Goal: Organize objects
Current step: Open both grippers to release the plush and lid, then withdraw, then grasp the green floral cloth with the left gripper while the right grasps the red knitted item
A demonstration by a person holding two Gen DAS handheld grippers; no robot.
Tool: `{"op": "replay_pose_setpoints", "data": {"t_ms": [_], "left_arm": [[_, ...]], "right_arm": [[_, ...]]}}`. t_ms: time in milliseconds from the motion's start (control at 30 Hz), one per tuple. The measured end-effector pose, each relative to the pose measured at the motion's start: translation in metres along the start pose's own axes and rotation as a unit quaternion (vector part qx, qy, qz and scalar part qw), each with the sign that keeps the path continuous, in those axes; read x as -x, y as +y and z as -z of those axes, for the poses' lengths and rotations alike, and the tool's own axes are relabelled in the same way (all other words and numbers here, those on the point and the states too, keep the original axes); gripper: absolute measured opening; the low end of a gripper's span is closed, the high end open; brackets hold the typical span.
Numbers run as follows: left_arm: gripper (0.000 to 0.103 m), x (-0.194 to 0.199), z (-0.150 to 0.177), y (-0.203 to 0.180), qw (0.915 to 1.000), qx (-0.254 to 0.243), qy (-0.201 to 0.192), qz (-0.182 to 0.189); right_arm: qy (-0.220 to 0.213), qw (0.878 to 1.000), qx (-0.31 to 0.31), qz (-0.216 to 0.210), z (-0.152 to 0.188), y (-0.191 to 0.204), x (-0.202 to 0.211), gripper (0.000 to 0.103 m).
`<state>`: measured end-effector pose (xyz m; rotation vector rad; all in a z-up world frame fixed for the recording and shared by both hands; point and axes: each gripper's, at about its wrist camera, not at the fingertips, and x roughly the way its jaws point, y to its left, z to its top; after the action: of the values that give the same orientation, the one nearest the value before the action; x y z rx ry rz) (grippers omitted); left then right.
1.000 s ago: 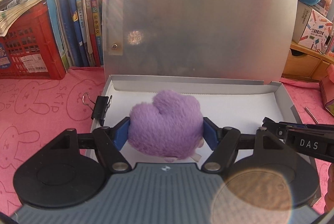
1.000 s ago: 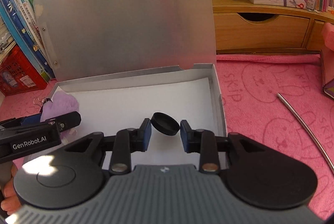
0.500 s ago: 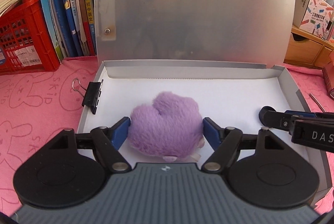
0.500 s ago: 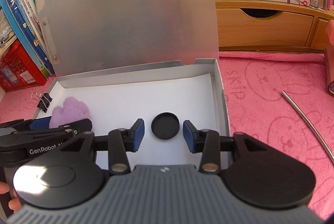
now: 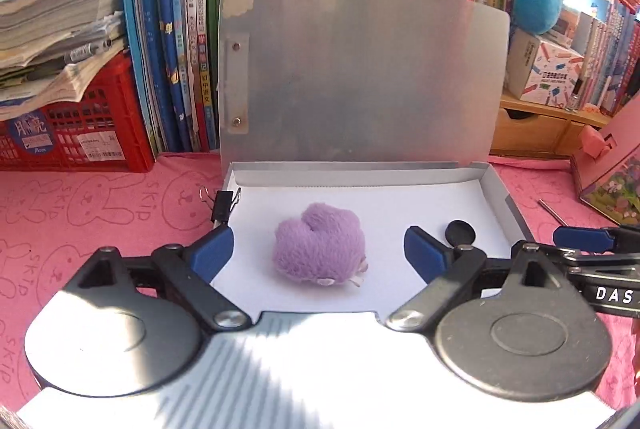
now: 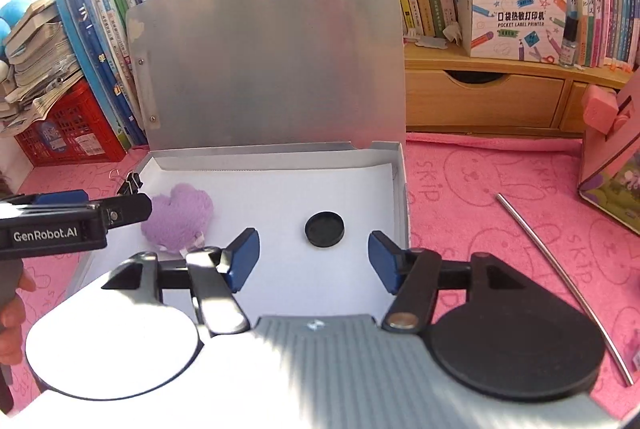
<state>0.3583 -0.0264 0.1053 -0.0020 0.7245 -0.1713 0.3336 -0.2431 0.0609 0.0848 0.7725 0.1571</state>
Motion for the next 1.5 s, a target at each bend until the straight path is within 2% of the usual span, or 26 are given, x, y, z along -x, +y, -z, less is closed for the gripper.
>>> {"op": "replay_pose_setpoints", "data": {"t_ms": [100,233,433,600,833,1033,1133,1300,1500], "left_arm": [[0.095,0.027,0.01,0.002,0.9999,-0.007,-0.014,0.001],[0.095,0.069,0.035,0.003,0.9995,-0.004,-0.031,0.004],[0.095,0.116,0.082,0.004,0.9985,-0.022,-0.05,0.009],[0.095,0.147,0.118,0.005,0.9975,-0.016,-0.061,0.031],[0.095,0.182,0.17,-0.006,0.9923,-0.066,-0.101,0.031],[0.095,0.2,0.211,-0.004,0.9905,-0.046,-0.13,0.003],[0.095,0.206,0.23,-0.004,0.9893,-0.046,-0.138,0.005],[0.095,0.206,0.255,-0.006,0.9885,-0.054,-0.141,-0.009],[0.094,0.212,0.267,-0.014,0.9854,-0.08,-0.15,-0.01]], "right_arm": [[-0.012,1.0,0.022,-0.002,0.01,0.003,0.023,0.078],[-0.029,0.999,0.037,-0.022,0.027,0.006,0.056,0.088],[-0.068,0.994,0.072,-0.04,0.061,0.015,0.108,0.094],[-0.086,0.992,0.077,-0.048,0.095,0.018,0.137,0.095],[-0.094,0.991,0.094,-0.023,0.14,0.019,0.154,0.095],[-0.102,0.99,0.095,-0.006,0.173,0.019,0.16,0.095],[-0.108,0.99,0.09,-0.005,0.191,0.021,0.158,0.095],[-0.107,0.989,0.1,0.001,0.213,0.029,0.154,0.095],[-0.098,0.99,0.104,-0.002,0.22,0.034,0.147,0.095]]}}
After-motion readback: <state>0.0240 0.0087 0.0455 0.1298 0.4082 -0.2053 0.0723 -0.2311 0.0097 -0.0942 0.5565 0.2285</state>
